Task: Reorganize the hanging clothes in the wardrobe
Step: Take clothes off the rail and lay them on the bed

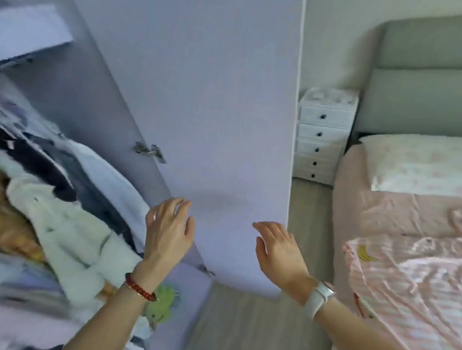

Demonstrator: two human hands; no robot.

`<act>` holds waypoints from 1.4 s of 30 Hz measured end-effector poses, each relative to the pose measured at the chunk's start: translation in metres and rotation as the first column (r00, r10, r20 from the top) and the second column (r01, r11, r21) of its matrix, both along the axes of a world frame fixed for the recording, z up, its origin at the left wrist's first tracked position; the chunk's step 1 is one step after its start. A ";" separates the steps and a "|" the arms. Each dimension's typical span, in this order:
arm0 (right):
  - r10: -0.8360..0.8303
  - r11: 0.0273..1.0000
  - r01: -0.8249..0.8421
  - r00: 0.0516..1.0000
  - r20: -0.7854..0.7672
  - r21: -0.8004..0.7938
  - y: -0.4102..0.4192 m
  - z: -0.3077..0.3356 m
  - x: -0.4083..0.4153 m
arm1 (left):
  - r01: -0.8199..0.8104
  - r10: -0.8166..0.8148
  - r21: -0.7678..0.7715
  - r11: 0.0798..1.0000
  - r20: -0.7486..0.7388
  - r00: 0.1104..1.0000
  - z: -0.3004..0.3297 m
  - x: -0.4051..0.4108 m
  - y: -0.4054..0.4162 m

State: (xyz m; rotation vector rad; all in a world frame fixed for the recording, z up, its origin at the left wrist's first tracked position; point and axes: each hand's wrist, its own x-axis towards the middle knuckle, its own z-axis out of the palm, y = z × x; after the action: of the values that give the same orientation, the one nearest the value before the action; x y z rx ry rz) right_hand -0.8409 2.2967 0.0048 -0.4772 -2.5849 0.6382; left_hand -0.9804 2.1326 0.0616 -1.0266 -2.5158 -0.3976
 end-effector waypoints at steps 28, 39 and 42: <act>0.504 0.832 -0.487 0.864 -0.005 -0.265 -0.193 0.112 -0.474 | -0.441 0.441 -0.003 0.897 -0.037 0.897 0.053 -0.291 -0.185; 0.516 0.818 -0.515 0.854 -0.067 -0.256 -0.214 0.115 -0.494 | -0.406 0.402 0.085 0.910 0.059 0.914 0.044 -0.290 -0.201; 0.452 0.859 -0.465 0.885 -0.107 -0.215 -0.197 0.124 -0.492 | -0.398 0.393 0.107 0.911 0.062 0.917 0.042 -0.292 -0.199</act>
State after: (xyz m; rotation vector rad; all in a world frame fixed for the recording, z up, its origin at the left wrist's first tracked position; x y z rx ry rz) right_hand -1.3332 2.0993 0.1289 0.1044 -2.5945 1.1105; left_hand -1.2721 1.9337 0.1039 -0.4475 -2.6142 -0.4379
